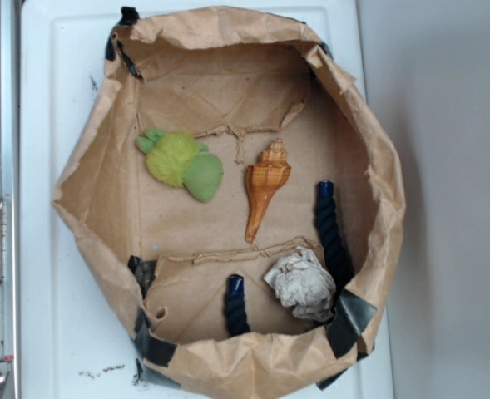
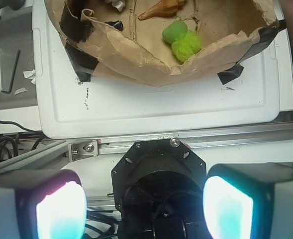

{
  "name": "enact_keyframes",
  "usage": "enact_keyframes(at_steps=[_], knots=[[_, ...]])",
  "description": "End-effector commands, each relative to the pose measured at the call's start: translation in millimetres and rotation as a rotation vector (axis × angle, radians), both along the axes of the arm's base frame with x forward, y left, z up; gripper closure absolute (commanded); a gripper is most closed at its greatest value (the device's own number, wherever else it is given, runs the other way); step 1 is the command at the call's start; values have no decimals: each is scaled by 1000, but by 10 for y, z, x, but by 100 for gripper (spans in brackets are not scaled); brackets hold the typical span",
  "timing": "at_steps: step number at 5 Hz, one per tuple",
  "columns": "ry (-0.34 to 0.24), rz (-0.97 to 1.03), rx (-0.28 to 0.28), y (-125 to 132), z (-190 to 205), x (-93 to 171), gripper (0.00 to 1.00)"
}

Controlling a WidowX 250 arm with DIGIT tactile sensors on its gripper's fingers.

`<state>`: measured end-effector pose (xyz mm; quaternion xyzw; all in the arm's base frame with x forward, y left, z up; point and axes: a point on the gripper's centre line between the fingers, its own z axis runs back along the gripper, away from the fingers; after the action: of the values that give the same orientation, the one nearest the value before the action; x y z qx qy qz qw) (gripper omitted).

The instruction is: Grab the shell.

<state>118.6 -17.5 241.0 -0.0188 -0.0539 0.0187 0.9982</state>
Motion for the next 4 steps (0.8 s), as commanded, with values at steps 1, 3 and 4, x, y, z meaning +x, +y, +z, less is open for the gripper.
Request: enact_keyframes(at_steps=[1, 3, 4], knots=[[0, 0, 0, 0, 0, 0, 0], [-26, 175, -10, -111, -82, 583, 0], [-151, 231, -34, 33, -163, 1039, 0]])
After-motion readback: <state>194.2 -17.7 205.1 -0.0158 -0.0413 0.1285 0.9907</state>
